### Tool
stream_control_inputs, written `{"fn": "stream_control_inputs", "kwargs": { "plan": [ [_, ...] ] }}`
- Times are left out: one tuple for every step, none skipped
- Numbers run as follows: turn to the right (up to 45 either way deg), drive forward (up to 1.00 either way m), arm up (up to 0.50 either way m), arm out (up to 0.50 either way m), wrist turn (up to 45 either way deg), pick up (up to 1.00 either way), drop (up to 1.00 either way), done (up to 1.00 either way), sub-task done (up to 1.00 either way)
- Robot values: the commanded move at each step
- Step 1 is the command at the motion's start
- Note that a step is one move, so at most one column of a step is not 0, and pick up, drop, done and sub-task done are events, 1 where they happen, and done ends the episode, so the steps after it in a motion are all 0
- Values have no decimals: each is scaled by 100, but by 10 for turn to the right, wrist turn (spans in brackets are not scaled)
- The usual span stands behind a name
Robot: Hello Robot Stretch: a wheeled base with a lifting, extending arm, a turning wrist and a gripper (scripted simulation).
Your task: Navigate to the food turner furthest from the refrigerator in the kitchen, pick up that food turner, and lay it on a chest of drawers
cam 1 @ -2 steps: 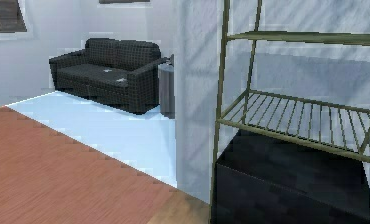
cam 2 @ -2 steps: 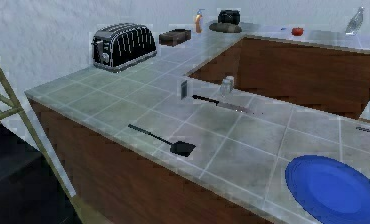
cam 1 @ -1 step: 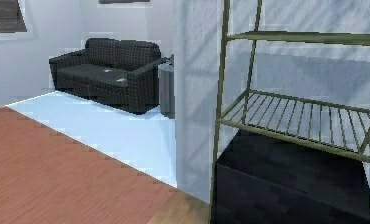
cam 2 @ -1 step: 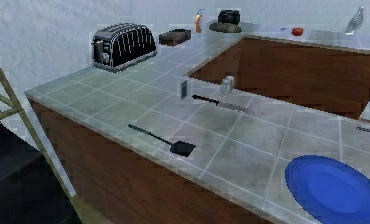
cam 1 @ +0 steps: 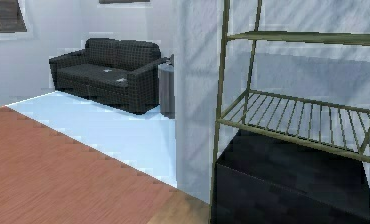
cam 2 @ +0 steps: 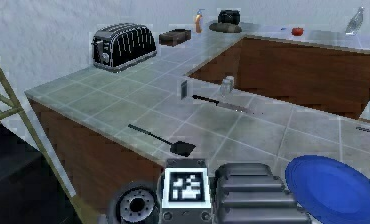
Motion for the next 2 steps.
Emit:
{"fn": "stream_control_inputs", "kwargs": {
  "plan": [
    [0, 0, 0, 18, 0, 0, 0, 0, 0],
    [0, 0, 0, 0, 450, 0, 0, 0, 0]
  ]
}}
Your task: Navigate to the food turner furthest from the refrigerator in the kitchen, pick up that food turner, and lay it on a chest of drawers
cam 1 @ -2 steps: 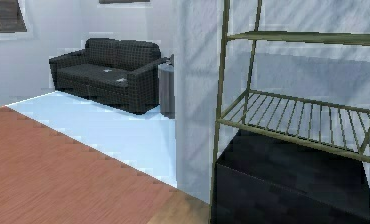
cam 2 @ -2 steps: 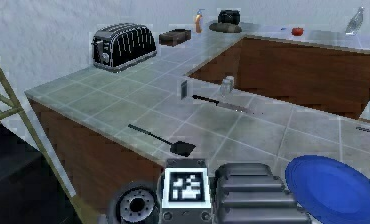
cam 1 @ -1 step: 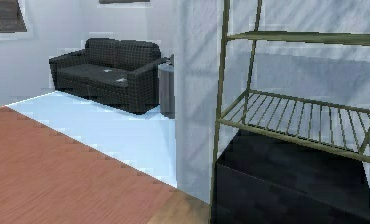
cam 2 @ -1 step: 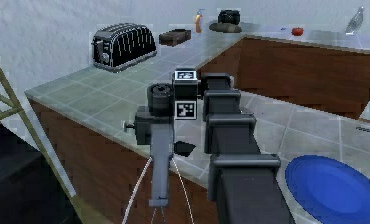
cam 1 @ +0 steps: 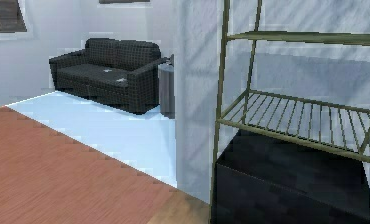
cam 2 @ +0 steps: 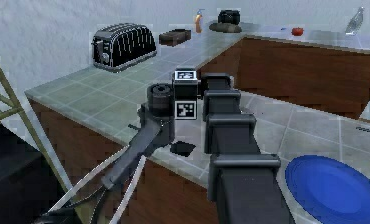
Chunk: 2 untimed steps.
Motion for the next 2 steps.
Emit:
{"fn": "stream_control_inputs", "kwargs": {
  "plan": [
    [0, 0, 0, 0, 450, 0, 0, 0, 0],
    [0, 0, 0, 0, 450, 0, 0, 0, 0]
  ]
}}
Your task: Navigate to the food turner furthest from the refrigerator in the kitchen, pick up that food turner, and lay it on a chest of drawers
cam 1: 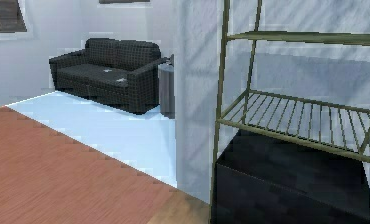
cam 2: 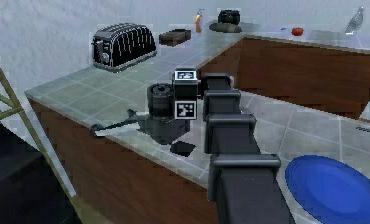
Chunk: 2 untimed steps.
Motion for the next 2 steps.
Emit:
{"fn": "stream_control_inputs", "kwargs": {
  "plan": [
    [0, 0, 0, 0, 450, 0, 0, 0, 0],
    [0, 0, 0, 0, 120, 0, 0, 0, 0]
  ]
}}
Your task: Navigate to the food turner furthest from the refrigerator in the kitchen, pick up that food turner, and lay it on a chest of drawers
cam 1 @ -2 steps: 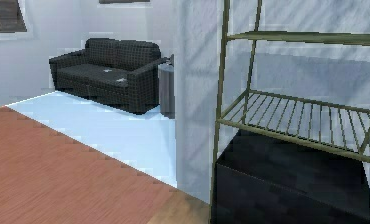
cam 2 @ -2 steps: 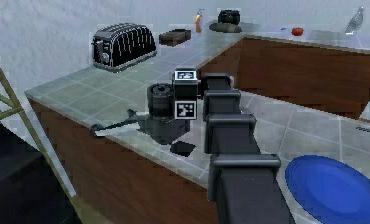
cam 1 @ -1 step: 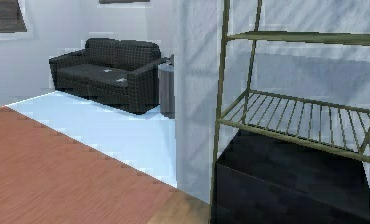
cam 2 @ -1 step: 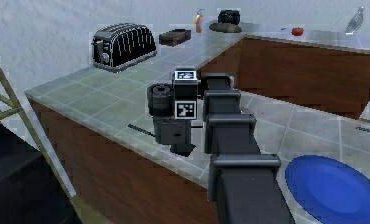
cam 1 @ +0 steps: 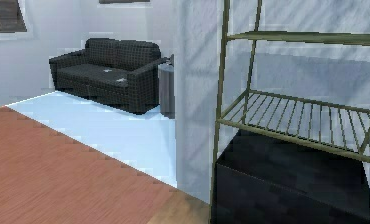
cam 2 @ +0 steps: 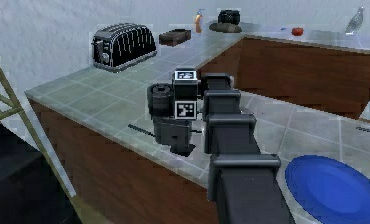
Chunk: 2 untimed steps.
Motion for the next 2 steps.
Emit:
{"fn": "stream_control_inputs", "kwargs": {
  "plan": [
    [0, 0, -14, 0, 0, 0, 0, 0, 0],
    [0, 0, 0, 0, 0, 100, 0, 0, 0]
  ]
}}
